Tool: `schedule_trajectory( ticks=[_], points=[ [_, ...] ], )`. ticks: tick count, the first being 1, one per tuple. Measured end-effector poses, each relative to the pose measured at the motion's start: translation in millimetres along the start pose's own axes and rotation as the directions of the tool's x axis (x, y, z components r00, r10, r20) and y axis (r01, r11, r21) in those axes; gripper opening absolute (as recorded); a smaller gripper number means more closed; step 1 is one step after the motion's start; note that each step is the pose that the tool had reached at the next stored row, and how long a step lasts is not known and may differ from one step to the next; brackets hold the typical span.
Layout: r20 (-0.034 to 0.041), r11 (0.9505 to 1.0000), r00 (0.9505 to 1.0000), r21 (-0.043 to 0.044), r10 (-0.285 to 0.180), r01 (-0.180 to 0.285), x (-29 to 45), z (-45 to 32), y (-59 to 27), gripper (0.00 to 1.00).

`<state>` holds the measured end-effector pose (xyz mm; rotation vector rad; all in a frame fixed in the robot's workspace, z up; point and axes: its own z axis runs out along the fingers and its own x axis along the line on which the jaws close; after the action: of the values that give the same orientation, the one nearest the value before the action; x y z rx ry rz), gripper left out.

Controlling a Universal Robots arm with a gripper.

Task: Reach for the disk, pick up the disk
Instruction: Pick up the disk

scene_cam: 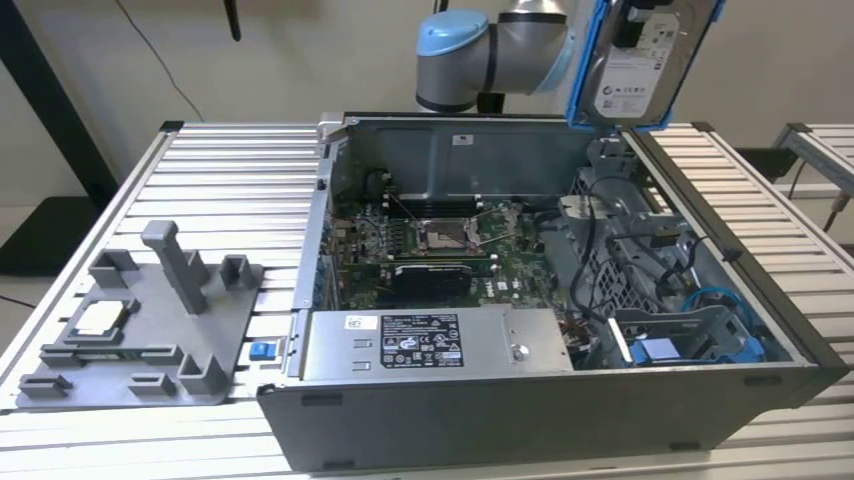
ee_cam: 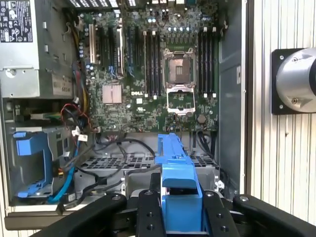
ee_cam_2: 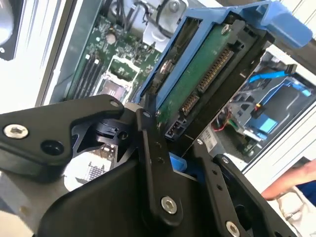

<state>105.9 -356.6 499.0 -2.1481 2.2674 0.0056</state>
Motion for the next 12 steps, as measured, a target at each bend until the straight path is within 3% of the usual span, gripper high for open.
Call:
schedule_trajectory(
  ticks=[12],
  points=[
    [-0.0001,1.0000,1.0000,0.0000,0.000,0.000,-0.2,0.0,-3.1,0.00]
  ],
)
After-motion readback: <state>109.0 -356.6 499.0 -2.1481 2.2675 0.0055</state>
